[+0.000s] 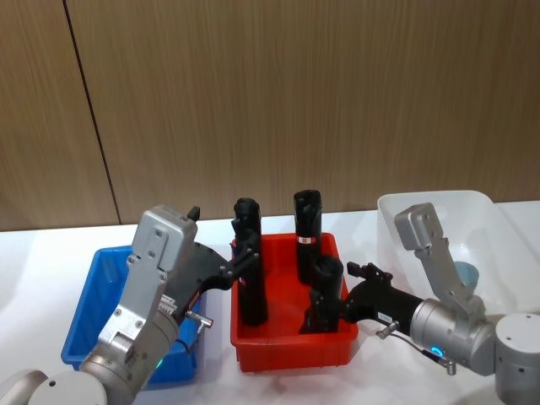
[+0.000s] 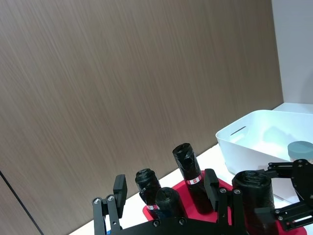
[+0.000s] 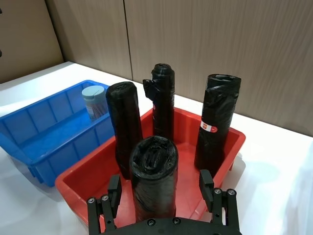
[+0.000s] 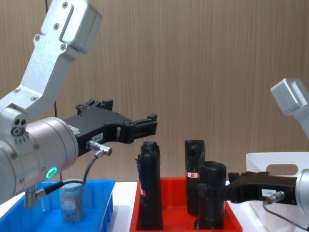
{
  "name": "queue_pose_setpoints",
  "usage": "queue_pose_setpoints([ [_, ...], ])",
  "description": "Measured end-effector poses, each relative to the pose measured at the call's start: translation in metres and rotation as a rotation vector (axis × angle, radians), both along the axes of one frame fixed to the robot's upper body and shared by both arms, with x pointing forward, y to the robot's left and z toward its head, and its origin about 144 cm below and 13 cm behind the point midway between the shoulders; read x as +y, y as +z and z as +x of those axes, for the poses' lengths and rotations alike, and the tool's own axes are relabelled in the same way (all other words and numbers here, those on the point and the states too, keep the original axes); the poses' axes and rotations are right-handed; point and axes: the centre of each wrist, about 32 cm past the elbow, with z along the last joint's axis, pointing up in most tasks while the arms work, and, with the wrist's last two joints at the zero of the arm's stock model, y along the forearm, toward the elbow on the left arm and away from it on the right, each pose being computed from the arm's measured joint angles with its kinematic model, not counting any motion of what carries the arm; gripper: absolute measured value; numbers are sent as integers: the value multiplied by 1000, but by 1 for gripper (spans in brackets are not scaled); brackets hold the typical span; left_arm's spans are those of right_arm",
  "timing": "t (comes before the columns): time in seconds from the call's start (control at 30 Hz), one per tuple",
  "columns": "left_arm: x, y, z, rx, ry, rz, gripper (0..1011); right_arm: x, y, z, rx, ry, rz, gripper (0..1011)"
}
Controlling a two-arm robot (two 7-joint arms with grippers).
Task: Pick the cotton swabs from the blue box and place them into the white box.
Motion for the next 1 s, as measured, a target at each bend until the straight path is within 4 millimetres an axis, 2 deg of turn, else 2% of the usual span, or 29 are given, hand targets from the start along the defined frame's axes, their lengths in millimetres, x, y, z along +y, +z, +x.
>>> queue_pose_setpoints([
  [0.13,0,0,0,0,0,0,1000,3,0,3,4,7,3,996],
  [0.27,0,0,0,0,0,0,1000,5,0,5,8,9,8,919],
  [0.3,0,0,0,0,0,0,1000,6,0,6,9,10,9,865],
  [0.47,0,0,0,0,0,0,1000,7,1,8,13,11,14,745],
  [0.6,0,0,0,0,0,0,1000,9,2,9,18,14,21,605],
  [0.63,0,0,0,0,0,0,1000,9,2,9,19,14,23,605],
  [0.7,0,0,0,0,0,0,1000,9,3,9,23,15,28,503],
  [1.0,0,0,0,0,0,0,1000,11,8,8,24,23,49,411],
])
